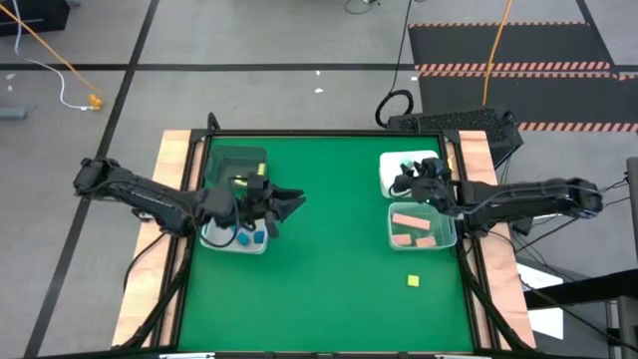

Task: Sort & place blocks by color
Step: Put the white square block into the white bin, then put the yellow rectangular block into the black transparent bin

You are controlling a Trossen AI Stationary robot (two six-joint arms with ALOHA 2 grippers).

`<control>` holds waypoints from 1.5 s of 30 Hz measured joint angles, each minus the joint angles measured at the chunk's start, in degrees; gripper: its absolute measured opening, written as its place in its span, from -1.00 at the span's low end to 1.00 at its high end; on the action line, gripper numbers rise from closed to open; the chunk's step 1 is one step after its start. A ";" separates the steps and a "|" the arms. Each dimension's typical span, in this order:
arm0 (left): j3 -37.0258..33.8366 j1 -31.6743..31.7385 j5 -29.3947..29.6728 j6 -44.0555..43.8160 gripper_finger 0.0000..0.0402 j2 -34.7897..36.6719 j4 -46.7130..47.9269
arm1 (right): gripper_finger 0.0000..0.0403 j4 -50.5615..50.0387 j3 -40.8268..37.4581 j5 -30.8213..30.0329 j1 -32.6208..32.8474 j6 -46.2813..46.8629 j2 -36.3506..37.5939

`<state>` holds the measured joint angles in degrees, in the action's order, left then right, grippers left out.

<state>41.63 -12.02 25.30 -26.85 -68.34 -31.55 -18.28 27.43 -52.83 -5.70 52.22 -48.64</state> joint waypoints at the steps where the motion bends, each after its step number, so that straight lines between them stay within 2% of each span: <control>1: 0.00 0.39 0.02 0.08 -0.32 0.00 0.00 | -0.18 0.00 -0.50 2.08 -1.12 0.00 0.00; 5: 0.00 2.32 0.00 0.19 -0.32 0.00 0.02 | -0.18 0.00 -3.10 7.97 -4.80 1.27 0.00; 15: 0.00 8.01 0.02 2.38 -0.32 0.00 0.00 | -0.17 0.00 -7.32 12.83 -8.59 3.93 -0.01; 20: 0.00 10.73 -0.08 2.38 -0.32 0.00 0.00 | -0.03 0.15 -7.33 14.02 -9.00 3.54 0.00; 29: 0.00 13.25 -6.15 0.76 -0.32 0.00 -0.02 | 0.26 2.00 -7.33 14.18 -8.98 -3.64 1.42; 35: 0.00 13.30 -6.34 0.70 -0.32 0.00 -0.02 | 0.30 11.33 -5.30 14.64 -8.85 -12.94 4.75; 40: 0.00 13.30 -6.36 0.68 -0.32 0.00 -0.04 | 0.30 17.46 0.05 22.70 -8.48 -20.79 5.20; 45: 0.00 13.30 -6.36 -0.05 -0.32 0.00 -0.04 | 0.30 17.55 6.96 28.78 -4.36 -25.68 3.12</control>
<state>41.63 1.28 18.94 -26.90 -68.34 -31.59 -0.73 34.38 -24.05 -10.06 26.54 -45.52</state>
